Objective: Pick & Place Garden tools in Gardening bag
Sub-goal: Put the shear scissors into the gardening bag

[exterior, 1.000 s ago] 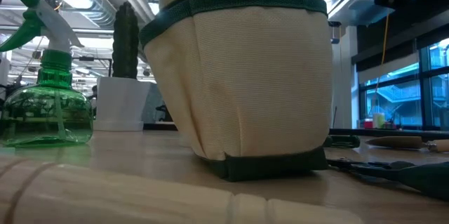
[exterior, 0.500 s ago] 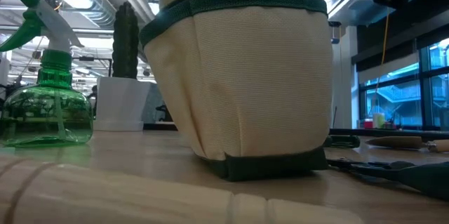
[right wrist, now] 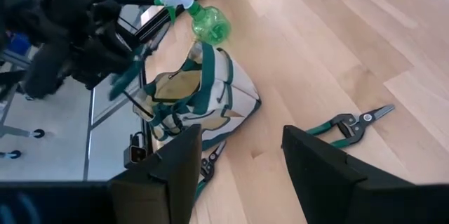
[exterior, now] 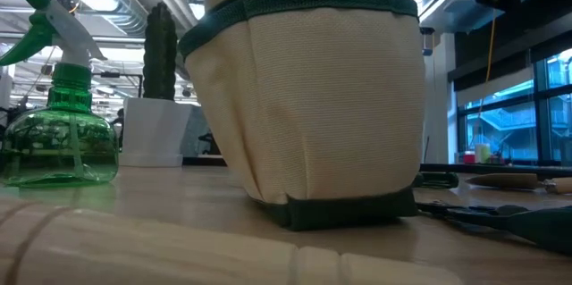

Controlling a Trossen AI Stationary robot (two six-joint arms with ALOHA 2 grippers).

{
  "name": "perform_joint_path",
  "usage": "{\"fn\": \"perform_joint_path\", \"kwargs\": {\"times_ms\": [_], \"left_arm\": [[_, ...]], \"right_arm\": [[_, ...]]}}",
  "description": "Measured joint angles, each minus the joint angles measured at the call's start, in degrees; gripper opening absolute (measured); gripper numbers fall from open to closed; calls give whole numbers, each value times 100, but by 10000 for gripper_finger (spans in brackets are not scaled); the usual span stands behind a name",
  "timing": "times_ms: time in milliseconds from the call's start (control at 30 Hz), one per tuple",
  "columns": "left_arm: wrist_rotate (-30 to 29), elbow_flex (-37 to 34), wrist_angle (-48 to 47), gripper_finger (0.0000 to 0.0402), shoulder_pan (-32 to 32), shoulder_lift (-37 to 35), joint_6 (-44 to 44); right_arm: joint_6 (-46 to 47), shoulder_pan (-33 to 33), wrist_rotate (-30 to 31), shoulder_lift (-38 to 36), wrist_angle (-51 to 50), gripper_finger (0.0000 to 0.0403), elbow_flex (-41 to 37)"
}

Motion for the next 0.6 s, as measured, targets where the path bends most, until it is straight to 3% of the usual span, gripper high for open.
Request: {"fn": "perform_joint_path", "kwargs": {"times_ms": [300,500,600], "left_arm": [[1703,-9,374,46,380,-623,798],[1938,-14,297,46,622,-674,1041],[2341,-18,290,46,694,-581,1086]], "right_arm": [[-17,0,6,17,67,202,0],[-45,0,26,17,133,202,0],[-45,0,26,17,134,202,0]]}}
